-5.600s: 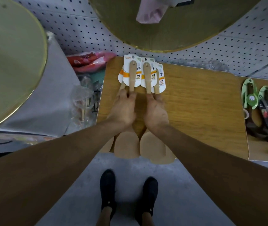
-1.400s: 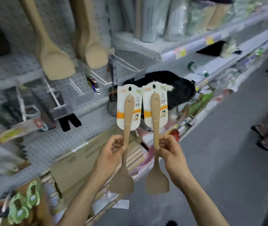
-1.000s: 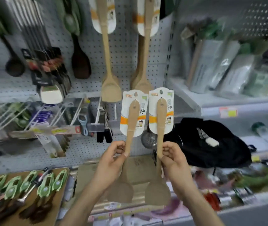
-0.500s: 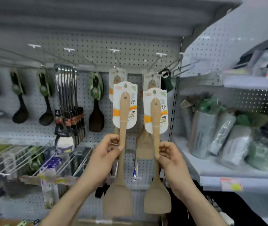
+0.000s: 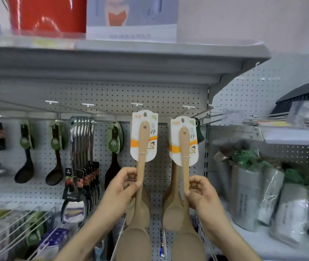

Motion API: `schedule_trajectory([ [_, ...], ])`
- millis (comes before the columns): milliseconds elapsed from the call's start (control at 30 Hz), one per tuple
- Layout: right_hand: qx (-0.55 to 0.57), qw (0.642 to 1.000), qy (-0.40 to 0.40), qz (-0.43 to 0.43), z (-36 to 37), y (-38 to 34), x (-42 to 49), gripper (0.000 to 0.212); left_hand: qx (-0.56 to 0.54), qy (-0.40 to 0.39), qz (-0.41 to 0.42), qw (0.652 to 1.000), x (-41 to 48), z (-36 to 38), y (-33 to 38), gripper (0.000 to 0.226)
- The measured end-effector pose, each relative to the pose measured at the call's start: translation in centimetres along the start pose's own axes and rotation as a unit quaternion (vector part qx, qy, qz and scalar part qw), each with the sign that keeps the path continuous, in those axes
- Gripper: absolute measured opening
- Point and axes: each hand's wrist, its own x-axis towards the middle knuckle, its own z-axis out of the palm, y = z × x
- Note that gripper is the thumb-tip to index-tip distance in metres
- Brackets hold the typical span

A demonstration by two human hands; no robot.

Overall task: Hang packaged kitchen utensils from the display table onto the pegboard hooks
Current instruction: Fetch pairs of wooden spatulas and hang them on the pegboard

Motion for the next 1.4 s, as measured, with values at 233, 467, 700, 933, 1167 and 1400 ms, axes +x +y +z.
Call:
schedule_trajectory([
  [233, 0.000, 1.000, 0.012, 0.001, 0.1, 0.9, 0.9, 0.033, 0.001, 0.002, -0.004, 1.000, 1.0, -0.6, -1.6, 0.022],
  [467, -0.003, 1.000, 0.015, 0.002, -0.2, 1.9, 0.8, 0.035, -0.006, 0.006, -0.001, 1.000, 1.3, -0.7, -2.4, 0.021],
  [700, 0.006, 1.000, 0.010, -0.001, -0.1, 2.3, 0.6, 0.035, -0.005, 0.008, -0.004, 1.000, 1.5, -0.5, -2.8, 0.021],
  [933, 0.013, 1.000, 0.007, 0.005, -0.1, 2.8, 0.1, 0.034, 0.007, 0.011, -0.010, 1.000, 1.0, -0.3, -2.9, 0.022],
  [1167, 0.015, 1.000, 0.017, 0.004, -0.2, 2.5, -0.6, 0.035, 0.007, 0.013, -0.006, 1.000, 0.6, -0.3, -2.5, 0.022],
  [1400, 0.011, 1.000, 0.018, -0.001, -0.4, 2.0, -1.1, 0.035, 0.004, 0.018, -0.008, 1.000, 0.7, -0.4, -2.2, 0.023],
])
